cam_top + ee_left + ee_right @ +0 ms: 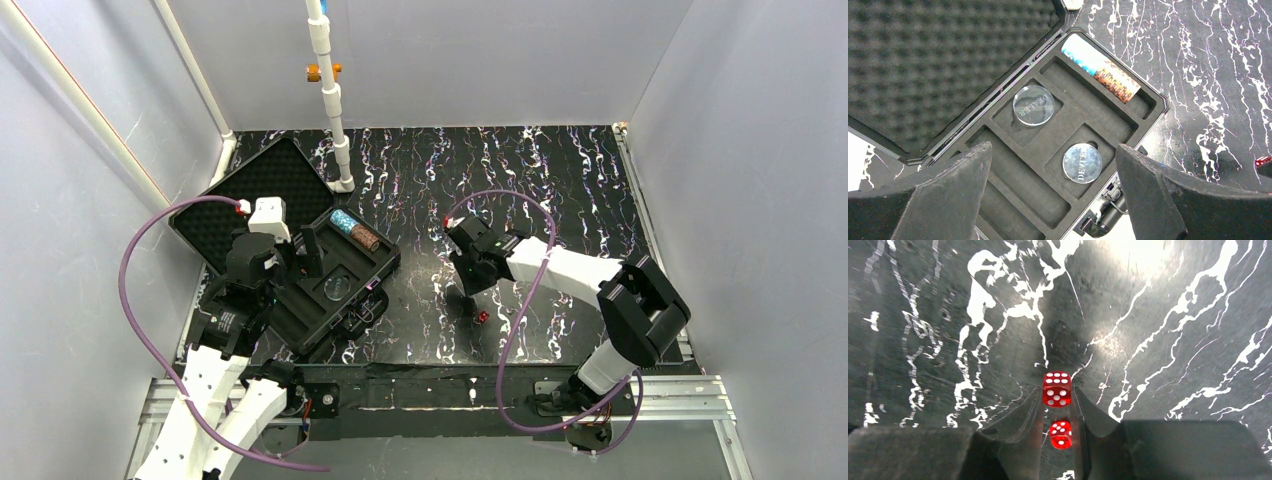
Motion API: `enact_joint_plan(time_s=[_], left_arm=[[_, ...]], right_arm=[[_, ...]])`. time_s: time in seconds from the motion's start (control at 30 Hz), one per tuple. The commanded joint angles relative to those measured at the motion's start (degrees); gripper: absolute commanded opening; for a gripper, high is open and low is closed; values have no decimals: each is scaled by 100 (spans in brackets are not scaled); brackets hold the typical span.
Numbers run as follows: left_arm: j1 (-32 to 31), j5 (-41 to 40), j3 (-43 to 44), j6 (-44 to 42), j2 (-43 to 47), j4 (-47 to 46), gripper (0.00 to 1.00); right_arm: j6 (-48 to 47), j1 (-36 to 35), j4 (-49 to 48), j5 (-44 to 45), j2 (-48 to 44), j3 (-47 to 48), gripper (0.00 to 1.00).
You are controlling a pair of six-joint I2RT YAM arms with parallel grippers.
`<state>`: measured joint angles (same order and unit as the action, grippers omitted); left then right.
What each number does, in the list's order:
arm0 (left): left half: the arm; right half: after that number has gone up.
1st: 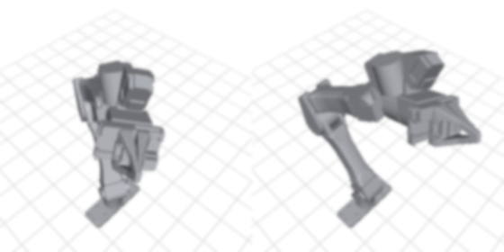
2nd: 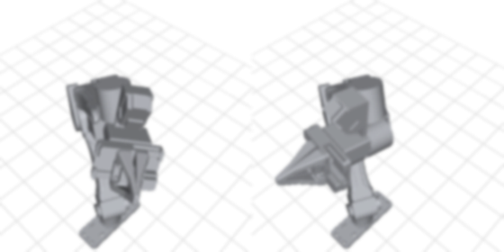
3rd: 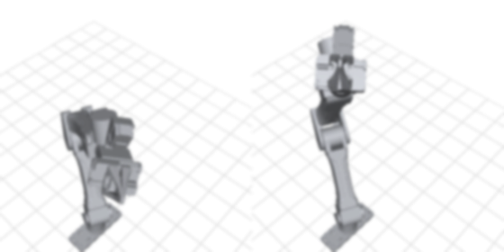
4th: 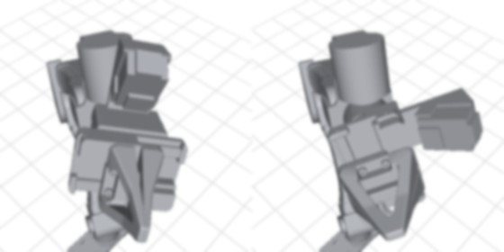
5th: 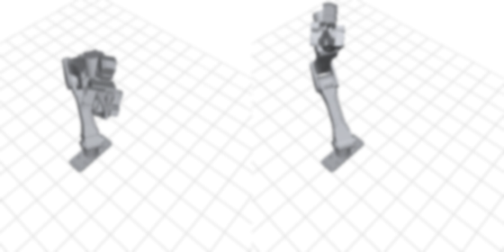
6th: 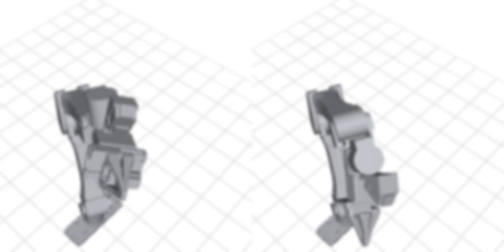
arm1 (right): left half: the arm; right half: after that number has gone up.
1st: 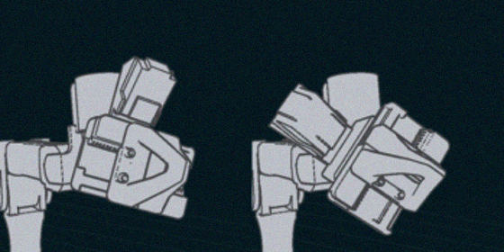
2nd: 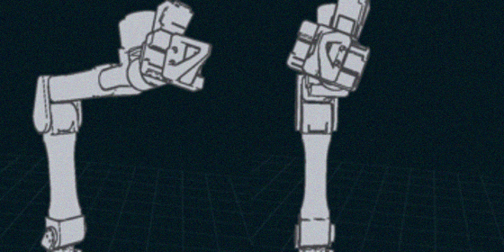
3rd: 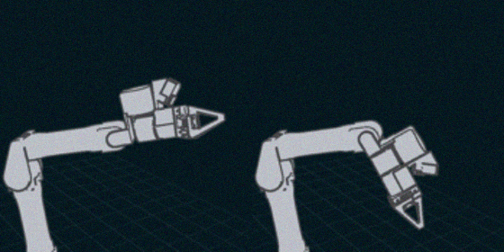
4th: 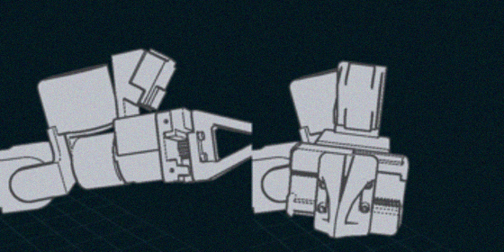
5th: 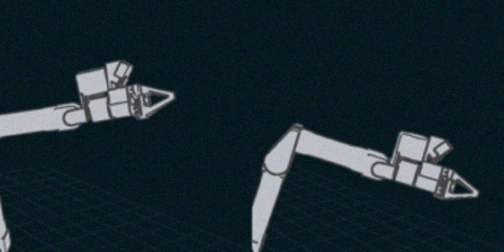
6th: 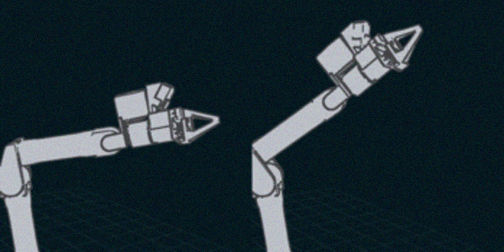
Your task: Pack up texas hold em set
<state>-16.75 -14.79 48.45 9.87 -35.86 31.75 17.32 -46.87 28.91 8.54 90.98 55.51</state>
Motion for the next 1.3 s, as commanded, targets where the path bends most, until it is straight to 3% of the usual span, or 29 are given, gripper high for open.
enact_joint_plan(time_s=[0.0, 0.3, 0.67, 1.27], left_arm=[[-29, -24, 103, -20, 12, 68, 93], [-28, -34, 106, -20, -11, 61, 93], [-31, -90, 96, -27, 17, 68, 93], [-33, -86, 104, -24, 0, 67, 93]], right_arm=[[-56, 29, 119, -233, -261, 790, 9], [99, 16, -171, -1077, 311, 2219, 9], [252, -56, -468, -1515, 1332, 3423, 9], [340, -276, -447, -1747, 2572, 4481, 10]])
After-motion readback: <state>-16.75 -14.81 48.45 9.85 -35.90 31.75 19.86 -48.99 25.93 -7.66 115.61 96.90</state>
